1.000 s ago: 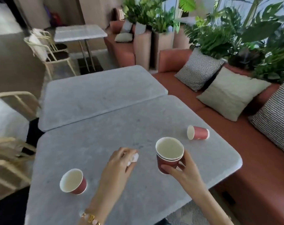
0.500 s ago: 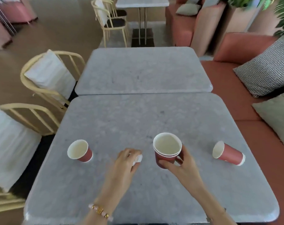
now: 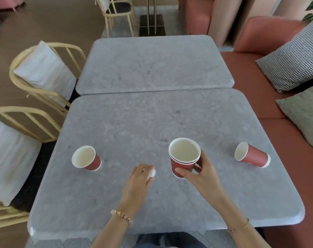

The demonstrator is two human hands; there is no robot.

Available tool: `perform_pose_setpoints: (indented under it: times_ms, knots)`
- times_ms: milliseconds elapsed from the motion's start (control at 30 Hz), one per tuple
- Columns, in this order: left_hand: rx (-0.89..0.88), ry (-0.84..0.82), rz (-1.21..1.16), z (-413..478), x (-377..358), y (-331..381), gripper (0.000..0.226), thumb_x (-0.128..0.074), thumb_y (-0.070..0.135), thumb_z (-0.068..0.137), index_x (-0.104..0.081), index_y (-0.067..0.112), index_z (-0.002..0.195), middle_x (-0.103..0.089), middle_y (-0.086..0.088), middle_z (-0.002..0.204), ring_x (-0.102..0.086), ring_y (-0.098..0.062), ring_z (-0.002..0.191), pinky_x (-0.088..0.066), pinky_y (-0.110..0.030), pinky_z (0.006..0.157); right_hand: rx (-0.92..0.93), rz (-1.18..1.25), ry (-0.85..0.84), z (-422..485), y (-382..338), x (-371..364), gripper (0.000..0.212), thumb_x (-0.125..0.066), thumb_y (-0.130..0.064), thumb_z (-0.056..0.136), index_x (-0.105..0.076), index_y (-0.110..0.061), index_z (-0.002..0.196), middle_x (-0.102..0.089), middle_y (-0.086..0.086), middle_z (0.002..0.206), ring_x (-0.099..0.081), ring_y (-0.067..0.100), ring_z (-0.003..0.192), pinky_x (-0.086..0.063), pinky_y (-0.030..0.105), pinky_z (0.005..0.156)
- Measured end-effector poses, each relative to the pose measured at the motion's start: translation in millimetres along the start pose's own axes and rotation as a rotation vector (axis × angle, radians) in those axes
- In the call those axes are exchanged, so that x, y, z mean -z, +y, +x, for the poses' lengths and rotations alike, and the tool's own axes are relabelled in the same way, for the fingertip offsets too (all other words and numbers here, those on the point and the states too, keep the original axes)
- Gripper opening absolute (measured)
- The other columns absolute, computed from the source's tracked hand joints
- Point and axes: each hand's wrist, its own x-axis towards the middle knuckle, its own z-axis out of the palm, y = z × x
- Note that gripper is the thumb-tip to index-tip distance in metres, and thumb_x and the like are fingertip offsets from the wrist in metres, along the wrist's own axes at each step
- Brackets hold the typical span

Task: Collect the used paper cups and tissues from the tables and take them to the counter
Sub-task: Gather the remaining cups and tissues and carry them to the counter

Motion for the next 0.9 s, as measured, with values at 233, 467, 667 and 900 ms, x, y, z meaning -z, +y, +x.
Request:
perform_pose_setpoints:
  times_ms: [233, 467, 667, 900]
  knots:
    - [0.043, -0.101, 0.076, -11, -29, -22, 0.027, -0.054, 0.020, 0.093, -0.056, 0.021, 0.120, -0.053, 0.004, 0.115, -0.046, -0.014, 0.104, -0.042, -0.022, 0.070, -0.005, -0.017, 0.022, -2, 5, 3, 0.063, -0.084, -0.010, 0.066, -0.055, -0.042, 0.112, -0.066, -0.022, 0.107, -0.062, -0.002, 0.100, -0.048, 0.011, 0.079]
    - [0.046, -0.179, 0.140, -11, -37, -30, 0.032, -0.051, 0.023, 0.094, -0.049, 0.024, 0.126, -0.049, 0.005, 0.122, -0.042, -0.012, 0.109, -0.046, -0.021, 0.080, -0.017, -0.019, -0.003, 3, 4, 0, 0.064, -0.084, -0.014, 0.065, -0.054, -0.044, 0.113, -0.065, -0.022, 0.109, -0.061, -0.002, 0.101, -0.049, 0.012, 0.078]
    - [0.044, -0.217, 0.246, -11, -32, -31, 0.044, -0.048, 0.039, 0.092, -0.038, 0.032, 0.134, -0.044, 0.011, 0.129, -0.041, -0.014, 0.115, -0.038, -0.026, 0.092, 0.002, -0.028, -0.036, 6, -2, -9, 0.063, -0.084, -0.013, 0.065, -0.054, -0.045, 0.110, -0.065, -0.025, 0.107, -0.061, -0.004, 0.099, -0.048, 0.010, 0.077]
    - [0.000, -0.042, 0.256, -11, -3, -23, 0.043, -0.044, 0.043, 0.093, -0.042, 0.027, 0.132, -0.049, 0.008, 0.129, -0.045, -0.018, 0.115, -0.037, -0.031, 0.093, 0.008, -0.041, -0.056, 9, -10, -21, 0.063, -0.083, -0.012, 0.064, -0.054, -0.042, 0.110, -0.066, -0.022, 0.104, -0.062, -0.004, 0.098, -0.048, 0.014, 0.080]
